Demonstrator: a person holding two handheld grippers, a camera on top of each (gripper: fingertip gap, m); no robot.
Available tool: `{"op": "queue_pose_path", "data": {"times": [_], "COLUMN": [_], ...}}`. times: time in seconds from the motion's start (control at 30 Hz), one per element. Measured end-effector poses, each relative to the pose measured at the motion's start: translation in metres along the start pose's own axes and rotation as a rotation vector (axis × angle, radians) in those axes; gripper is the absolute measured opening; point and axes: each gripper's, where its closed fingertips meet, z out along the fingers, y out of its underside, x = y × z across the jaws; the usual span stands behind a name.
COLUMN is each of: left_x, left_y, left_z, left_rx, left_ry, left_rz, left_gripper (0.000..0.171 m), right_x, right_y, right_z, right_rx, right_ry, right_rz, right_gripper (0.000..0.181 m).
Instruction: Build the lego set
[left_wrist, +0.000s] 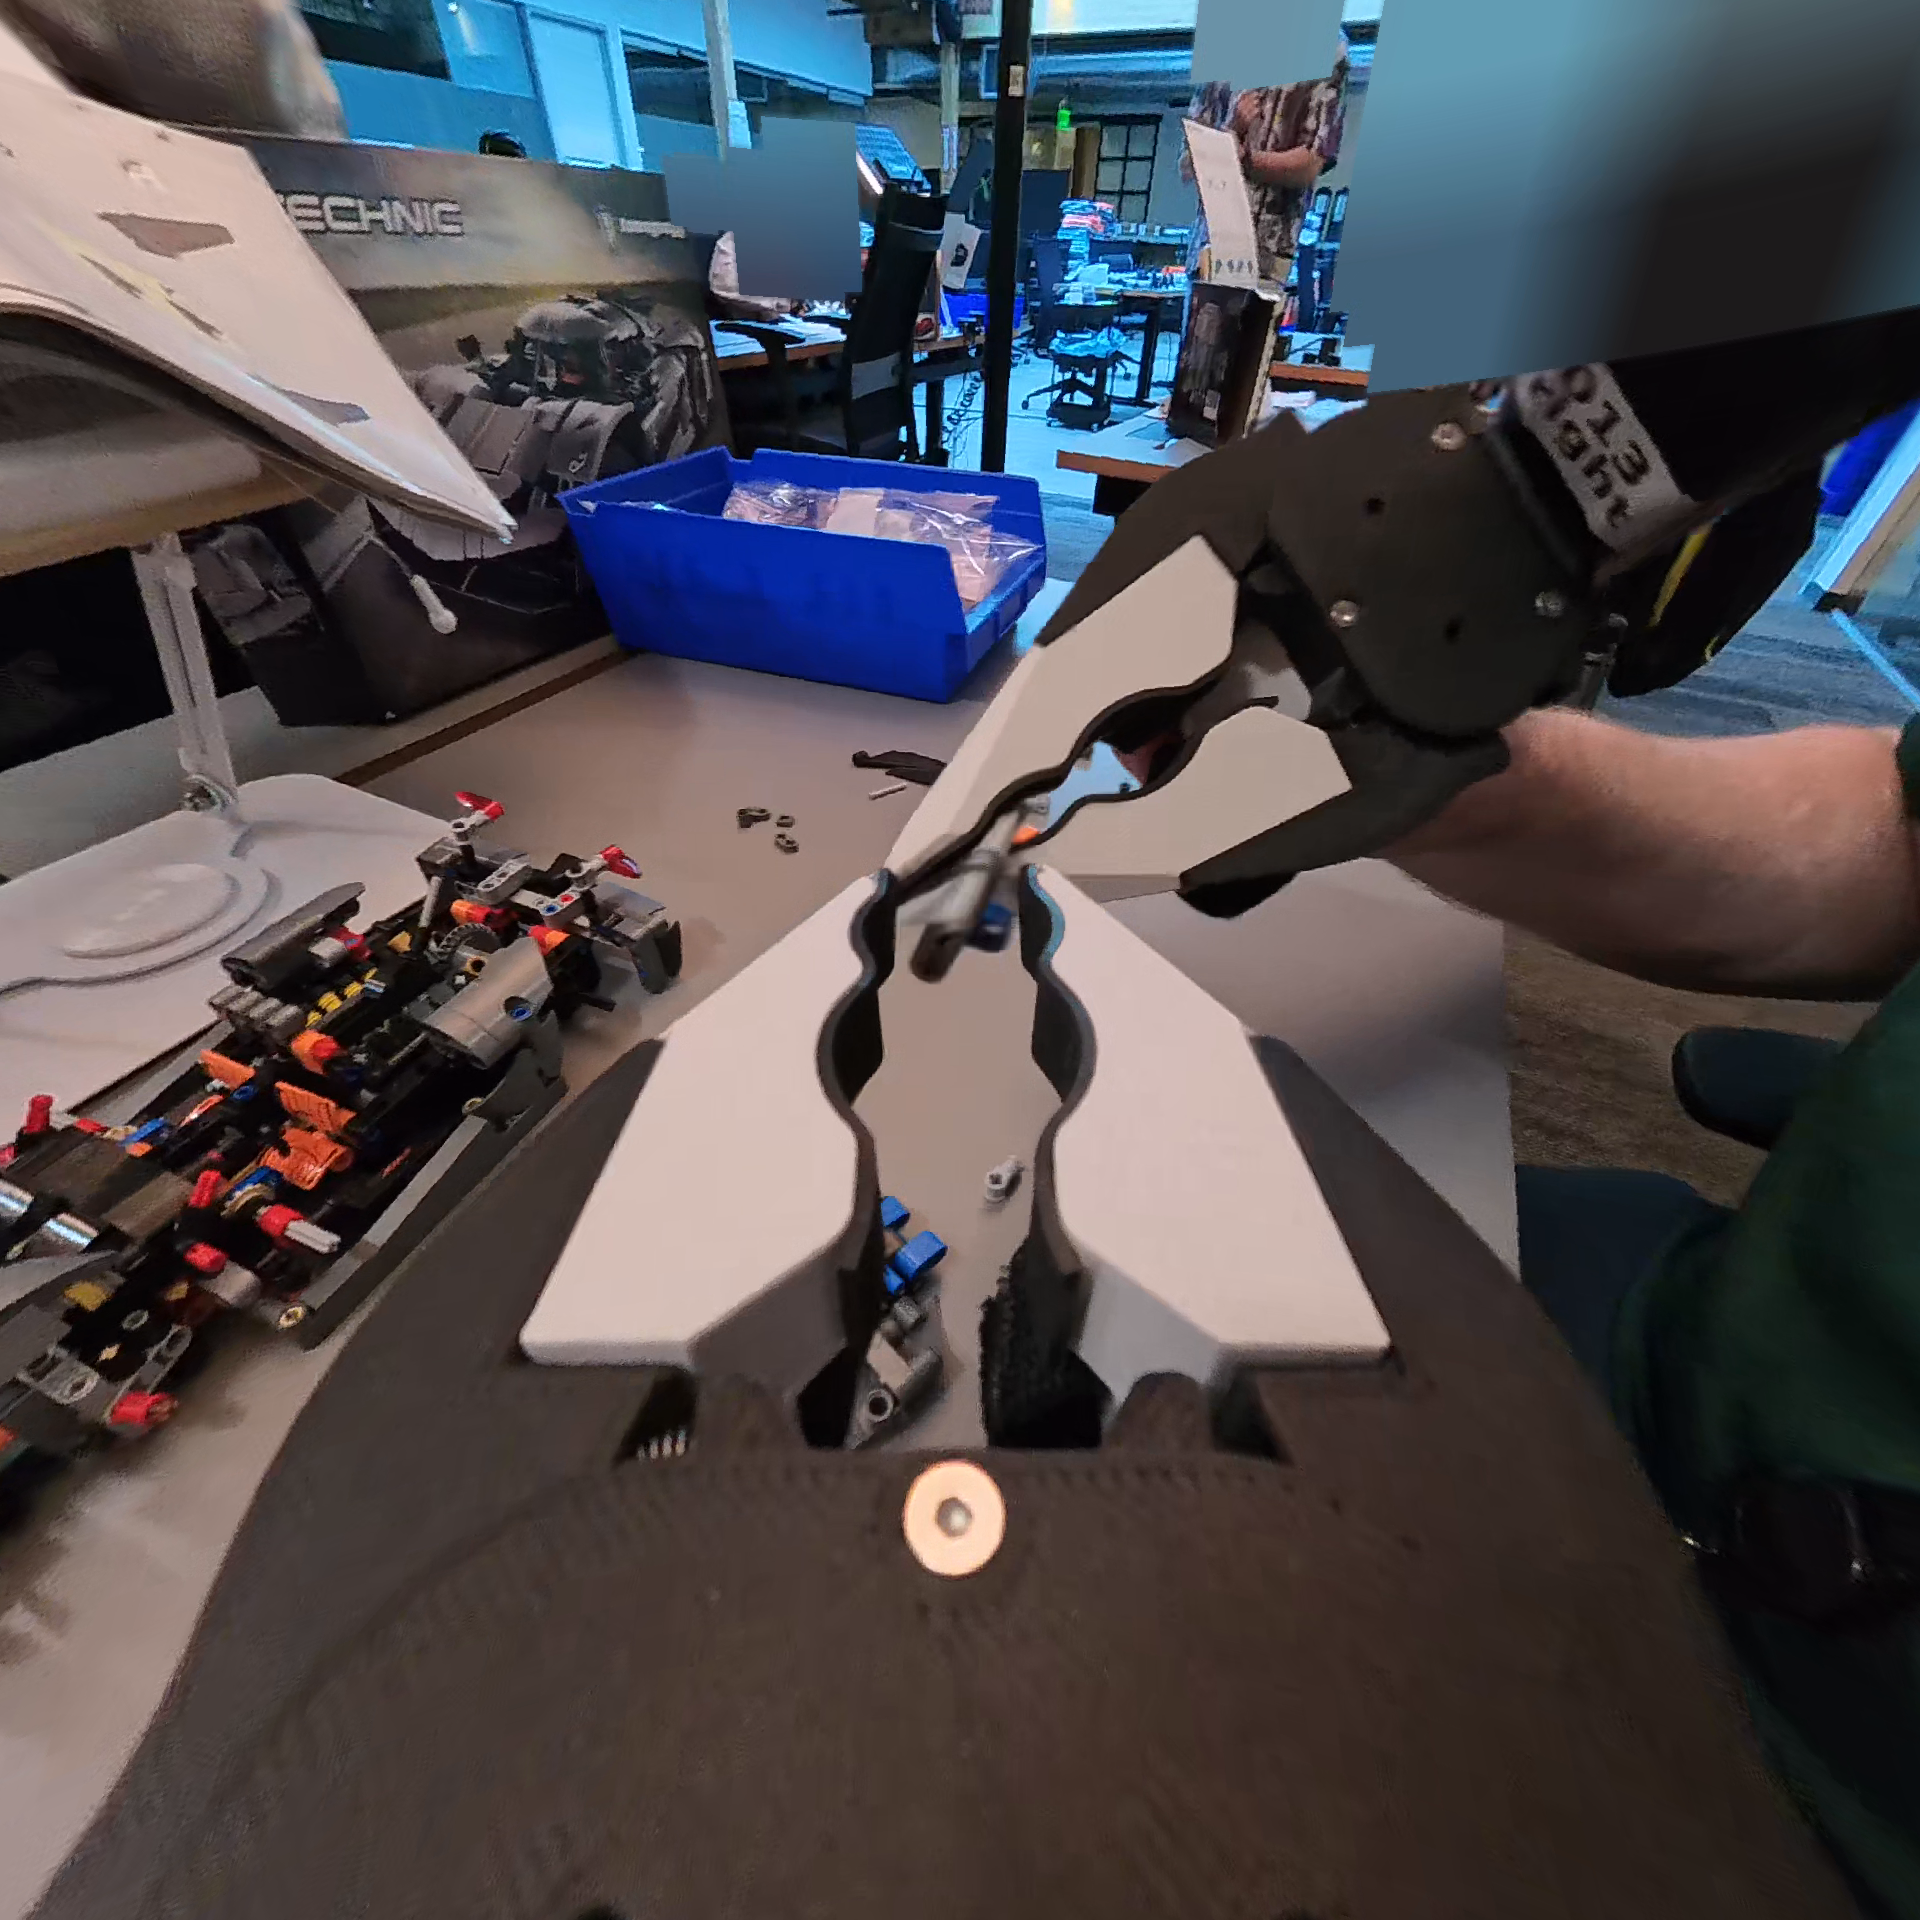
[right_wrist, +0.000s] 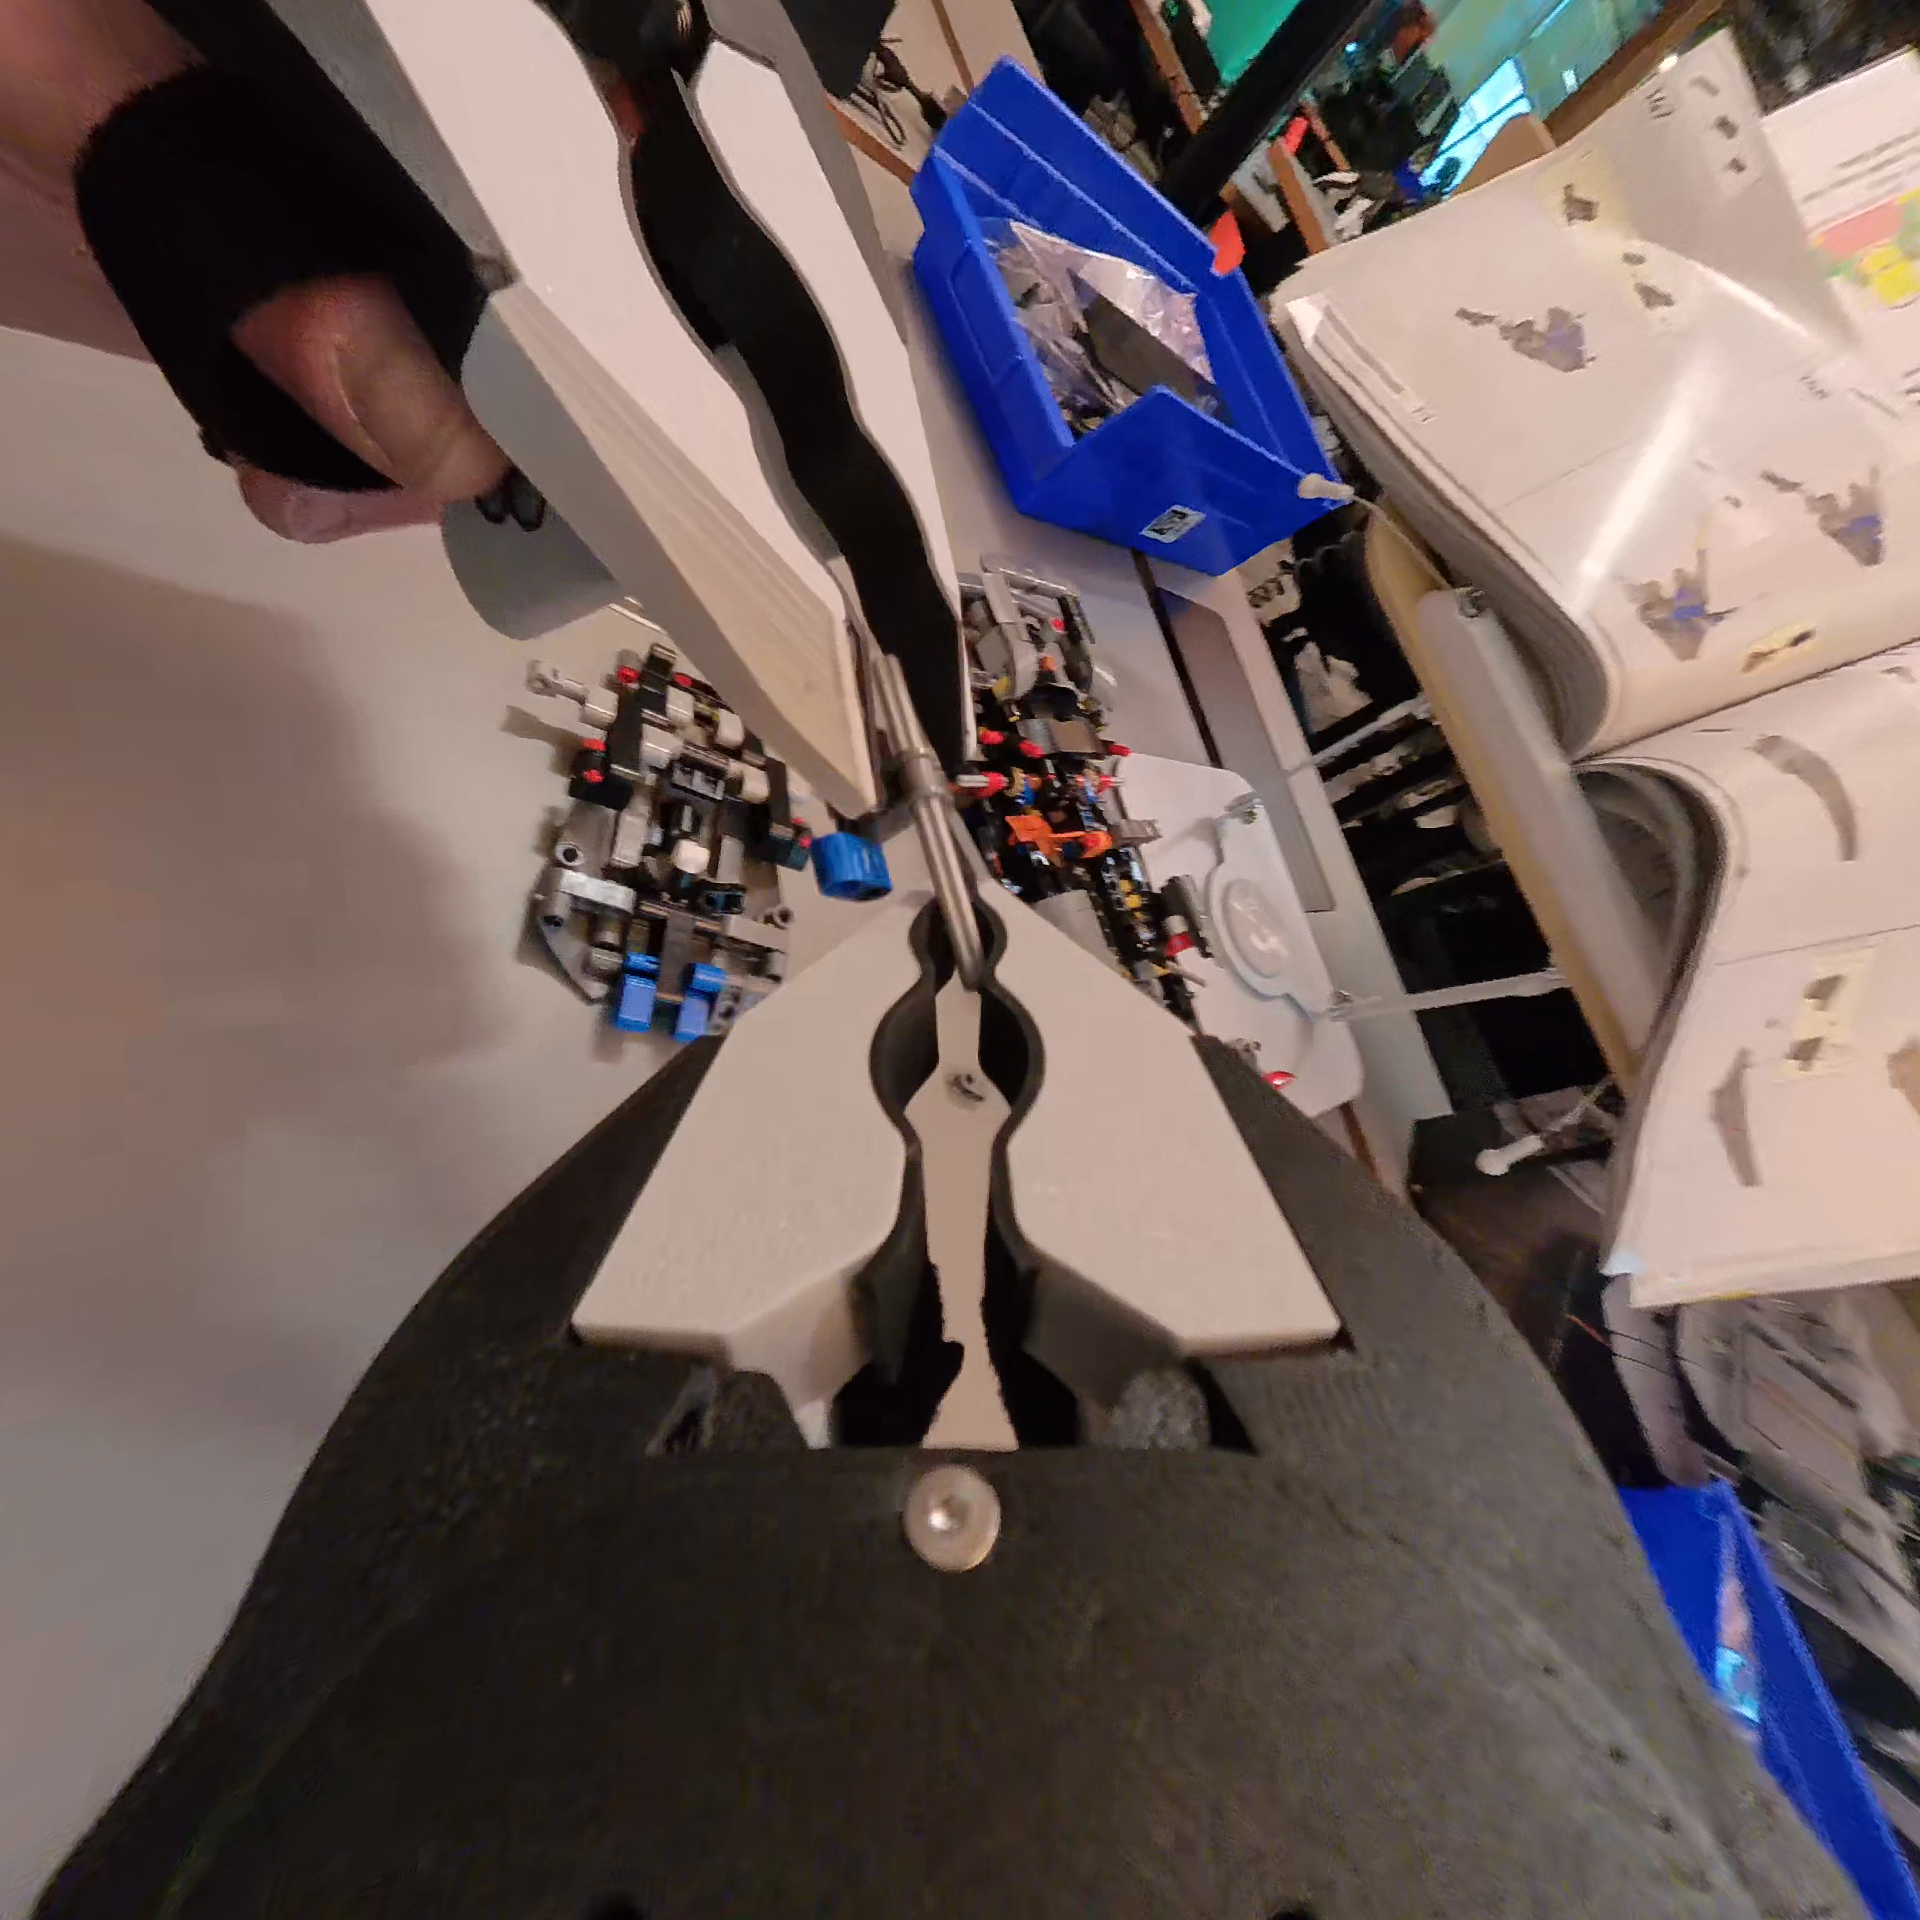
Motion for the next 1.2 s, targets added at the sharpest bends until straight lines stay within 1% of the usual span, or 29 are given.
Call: {"op": "queue_pose_path", "data": {"times": [0.1,0.17,0.23,0.3,0.43,0.67,0.73,0.83,0.97,1.0,1.07,1.2], "left_x": [-0.001,0.001,0.003,0.001,-0.001,0.000,0.000,0.001,0.004,0.004,0.004,0.000], "left_y": [-0.002,-0.002,0.000,0.000,0.002,0.004,0.004,0.004,0.003,0.001,-0.001,-0.003], "left_z": [0.000,0.000,0.002,0.003,0.005,0.006,0.007,0.007,0.010,0.010,0.009,0.009], "left_rx": [0.006,0.011,0.001,-0.002,-0.006,-0.026,-0.023,-0.024,-0.019,-0.014,-0.012,-0.032], "left_ry": [0.020,0.051,0.065,0.055,0.049,0.068,0.069,0.071,0.042,0.033,0.015,-0.053], "left_rz": [-0.041,-0.072,-0.088,-0.085,-0.086,-0.083,-0.081,-0.054,0.022,0.043,0.084,0.211], "left_gripper": [0.027,0.029,0.028,0.022,0.017,0.019,0.012,0.007,0.004,0.004,0.004,0.004], "right_x": [0.007,0.007,0.008,0.008,0.004,0.005,0.004,0.005,0.007,0.007,0.008,0.007], "right_y": [0.003,0.004,0.004,0.004,0.001,0.003,0.003,0.005,0.009,0.009,0.011,0.012], "right_z": [-0.002,-0.002,-0.003,-0.004,-0.005,-0.007,-0.007,-0.007,-0.007,-0.008,-0.009,-0.013], "right_rx": [-0.019,-0.023,-0.022,-0.025,0.001,0.010,0.015,0.012,0.011,0.018,0.016,0.041], "right_ry": [0.060,0.073,0.089,0.108,0.091,0.070,0.058,0.039,0.009,-0.001,-0.020,-0.079], "right_rz": [-0.068,-0.099,-0.114,-0.142,-0.153,-0.130,-0.118,-0.068,0.011,0.032,0.073,0.161], "right_gripper": [0.000,0.000,0.000,0.000,0.000,0.000,0.000,0.000,0.003,0.004,0.014,0.020]}}
